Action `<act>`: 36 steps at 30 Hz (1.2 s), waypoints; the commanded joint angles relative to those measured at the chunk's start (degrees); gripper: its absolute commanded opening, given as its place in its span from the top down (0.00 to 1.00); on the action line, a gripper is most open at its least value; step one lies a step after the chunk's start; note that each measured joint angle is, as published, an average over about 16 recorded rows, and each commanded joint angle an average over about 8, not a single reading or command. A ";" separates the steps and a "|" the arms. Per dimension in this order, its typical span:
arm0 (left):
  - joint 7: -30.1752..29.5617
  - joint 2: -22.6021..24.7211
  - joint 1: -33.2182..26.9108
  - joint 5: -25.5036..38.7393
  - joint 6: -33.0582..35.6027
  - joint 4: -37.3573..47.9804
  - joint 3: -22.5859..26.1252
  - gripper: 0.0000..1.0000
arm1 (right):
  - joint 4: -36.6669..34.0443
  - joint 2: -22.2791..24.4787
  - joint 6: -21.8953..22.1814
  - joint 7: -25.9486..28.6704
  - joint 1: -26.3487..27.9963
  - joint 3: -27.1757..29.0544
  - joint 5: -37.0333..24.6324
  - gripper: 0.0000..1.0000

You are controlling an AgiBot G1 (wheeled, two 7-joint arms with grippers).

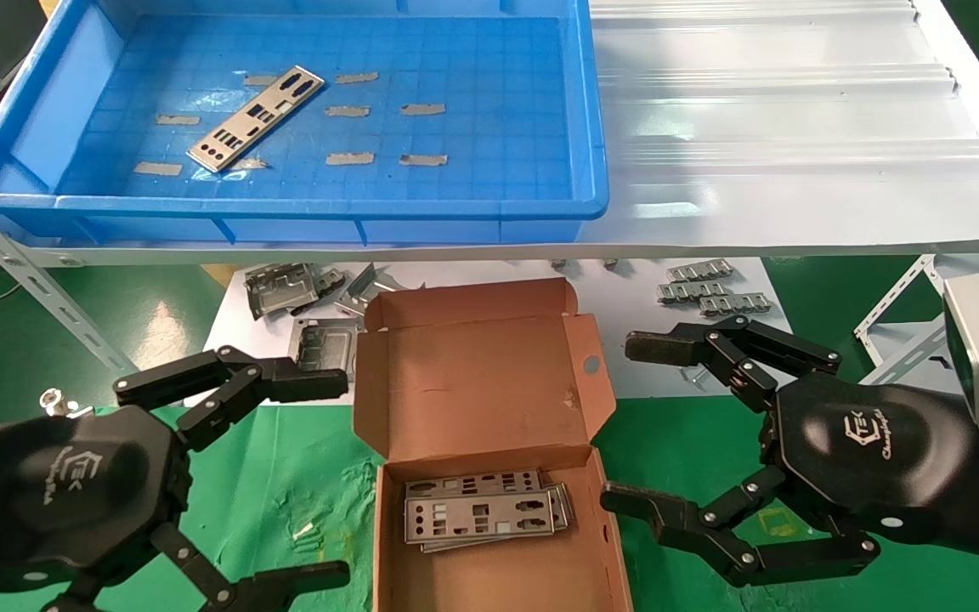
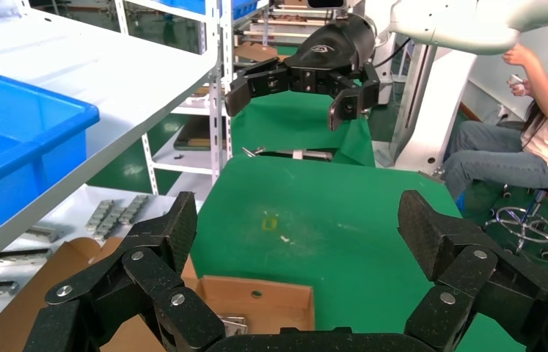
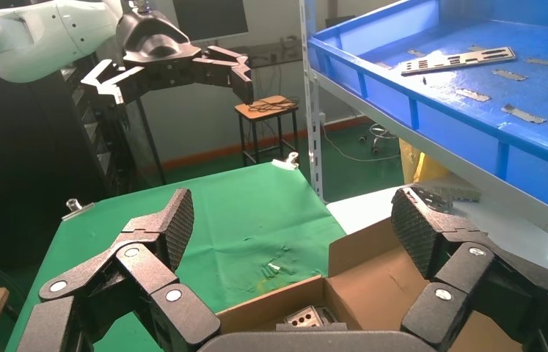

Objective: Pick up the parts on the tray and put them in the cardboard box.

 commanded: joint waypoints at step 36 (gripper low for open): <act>0.47 0.79 -0.61 0.53 0.11 1.44 0.59 0.00 | 0.00 0.00 0.00 0.00 0.00 0.00 0.00 0.00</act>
